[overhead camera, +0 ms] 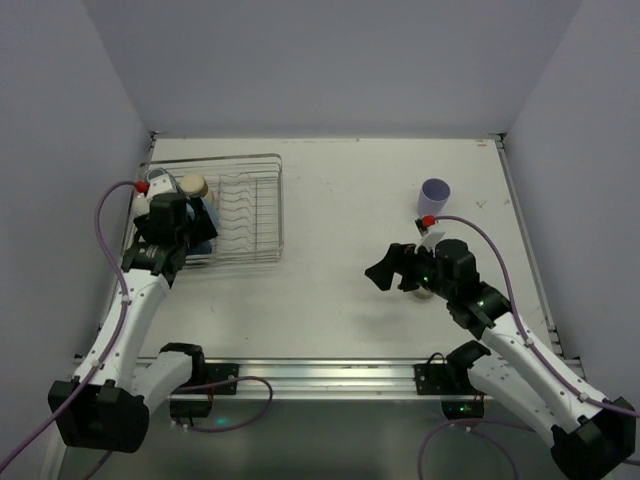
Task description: Unload the cups from the dish rack
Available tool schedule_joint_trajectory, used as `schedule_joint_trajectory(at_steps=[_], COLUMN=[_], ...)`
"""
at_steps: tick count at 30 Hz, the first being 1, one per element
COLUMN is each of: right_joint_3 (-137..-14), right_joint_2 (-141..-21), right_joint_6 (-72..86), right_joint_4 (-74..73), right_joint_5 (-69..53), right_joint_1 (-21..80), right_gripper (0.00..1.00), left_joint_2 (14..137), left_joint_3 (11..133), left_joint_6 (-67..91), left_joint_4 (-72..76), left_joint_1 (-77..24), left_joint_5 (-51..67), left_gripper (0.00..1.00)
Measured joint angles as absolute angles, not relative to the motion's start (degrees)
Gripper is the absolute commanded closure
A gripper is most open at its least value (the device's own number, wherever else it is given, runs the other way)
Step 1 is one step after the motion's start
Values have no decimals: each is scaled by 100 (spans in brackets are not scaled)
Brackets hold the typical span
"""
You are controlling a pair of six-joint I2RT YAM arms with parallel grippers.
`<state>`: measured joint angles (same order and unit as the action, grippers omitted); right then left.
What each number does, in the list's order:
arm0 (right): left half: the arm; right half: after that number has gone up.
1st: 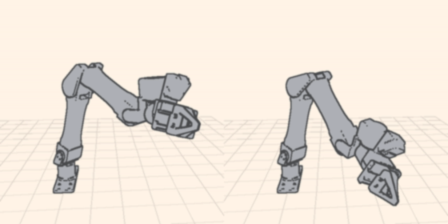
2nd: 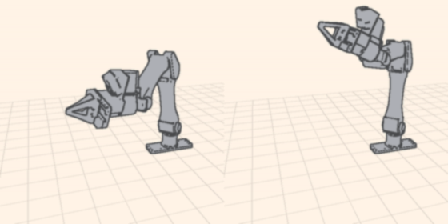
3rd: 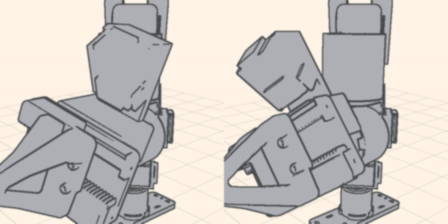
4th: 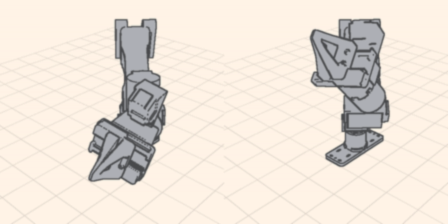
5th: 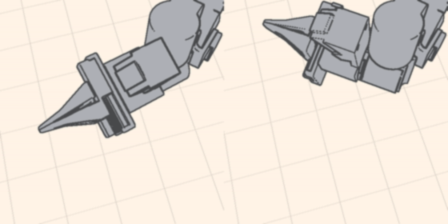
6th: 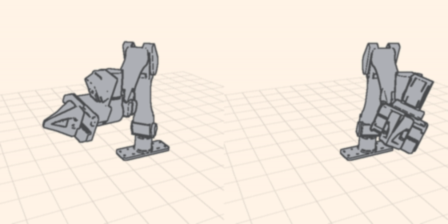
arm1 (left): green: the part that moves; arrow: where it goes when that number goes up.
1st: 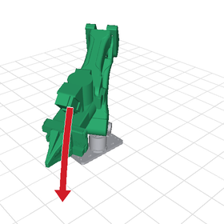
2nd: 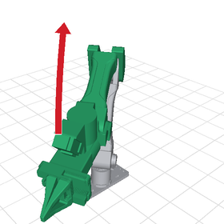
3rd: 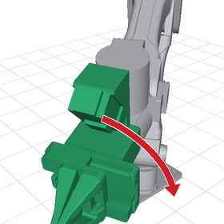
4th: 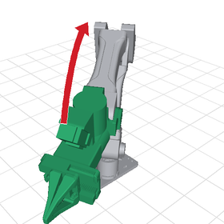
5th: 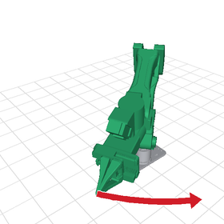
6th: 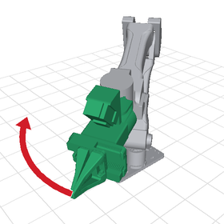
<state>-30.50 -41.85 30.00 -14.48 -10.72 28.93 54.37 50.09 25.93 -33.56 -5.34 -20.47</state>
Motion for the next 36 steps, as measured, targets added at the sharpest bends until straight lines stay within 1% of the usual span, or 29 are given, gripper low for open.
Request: schedule_joint_trajectory(at_steps=[4,9,24,30,33,36], right_joint_3=[-3035,-3020,-3020,-3020,-3020,-3020], right_joint_2=[-4152,-4112,-4073,-4042,-4040,-4040], right_joint_6=[2947,2897,2840,2840,2840,2842], right_joint_4=[-1409,-1363,-1286,-1282,-1282,-1282], right_joint_5=[-1194,-1310,-1431,-1455,-1457,-1466], right_joint_1=[2947,2980,3111,3114,3120,3124], right_gripper=[8,7,6,5,5,5], left_joint_2=[5905,6200,6991,7148,7317,7352], left_joint_3=[4875,4705,4731,4735,4737,4757], left_joint_6=[2589,2580,2491,2486,2480,2453], left_joint_4=[-3197,-2993,-2451,-2436,-2423,-2370], left_joint_1=[-447,-158,183,187,187,187], left_joint_5=[-1806,-1636,-1531,-1535,-1553,-1581], left_gripper=[0,0,1,6,13,25])
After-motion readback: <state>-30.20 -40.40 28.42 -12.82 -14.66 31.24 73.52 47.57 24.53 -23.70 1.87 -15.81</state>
